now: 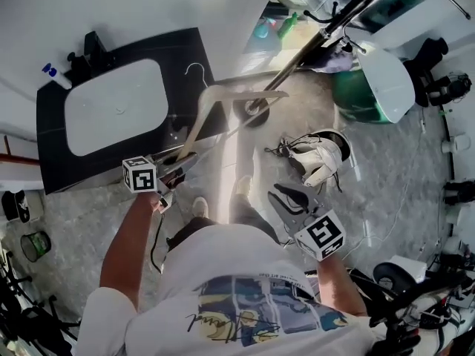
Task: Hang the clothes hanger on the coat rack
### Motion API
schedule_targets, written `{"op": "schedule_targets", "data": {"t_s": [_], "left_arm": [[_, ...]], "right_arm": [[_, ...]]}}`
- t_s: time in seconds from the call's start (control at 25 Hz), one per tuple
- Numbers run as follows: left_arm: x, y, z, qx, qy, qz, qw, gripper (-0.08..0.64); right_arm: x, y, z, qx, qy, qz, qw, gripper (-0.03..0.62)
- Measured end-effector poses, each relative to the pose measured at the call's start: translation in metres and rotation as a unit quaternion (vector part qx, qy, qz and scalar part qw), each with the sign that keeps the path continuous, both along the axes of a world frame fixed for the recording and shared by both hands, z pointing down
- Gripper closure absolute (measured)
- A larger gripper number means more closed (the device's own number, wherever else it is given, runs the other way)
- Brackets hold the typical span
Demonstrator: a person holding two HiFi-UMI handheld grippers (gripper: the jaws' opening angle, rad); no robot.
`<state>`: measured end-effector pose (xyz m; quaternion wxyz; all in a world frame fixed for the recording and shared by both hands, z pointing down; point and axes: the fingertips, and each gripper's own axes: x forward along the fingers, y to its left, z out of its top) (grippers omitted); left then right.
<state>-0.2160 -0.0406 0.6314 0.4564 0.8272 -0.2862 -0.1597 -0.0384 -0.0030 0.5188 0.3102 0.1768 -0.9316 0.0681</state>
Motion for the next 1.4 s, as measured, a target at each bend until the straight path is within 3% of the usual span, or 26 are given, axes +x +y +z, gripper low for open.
{"op": "schedule_targets", "data": {"t_s": [0.16, 0.44, 0.96, 1.16, 1.4], "left_arm": [[0.003, -0.016, -0.054, 0.050, -0.045, 0.053, 0.9963, 0.554], [0.032, -0.051, -0.147, 0.125, -0.103, 0.142, 0.9765, 0.554], [0.129, -0.143, -0.300, 0.225, -0.125, 0.235, 0.9372, 0.554], [0.169, -0.184, -0.328, 0.241, -0.132, 0.256, 0.9268, 0.554], [0.209, -0.232, -0.345, 0.251, -0.139, 0.266, 0.9204, 0.554]], "right_arm": [[0.003, -0.006, -0.003, 0.009, -0.016, 0.018, 1.000, 0.514], [0.016, -0.015, -0.003, 0.013, -0.040, 0.049, 0.998, 0.514], [0.075, -0.077, -0.010, 0.038, -0.059, 0.096, 0.993, 0.514], [0.101, -0.106, -0.016, 0.045, -0.069, 0.104, 0.991, 0.514], [0.138, -0.142, -0.020, 0.049, -0.071, 0.114, 0.990, 0.514]]}}
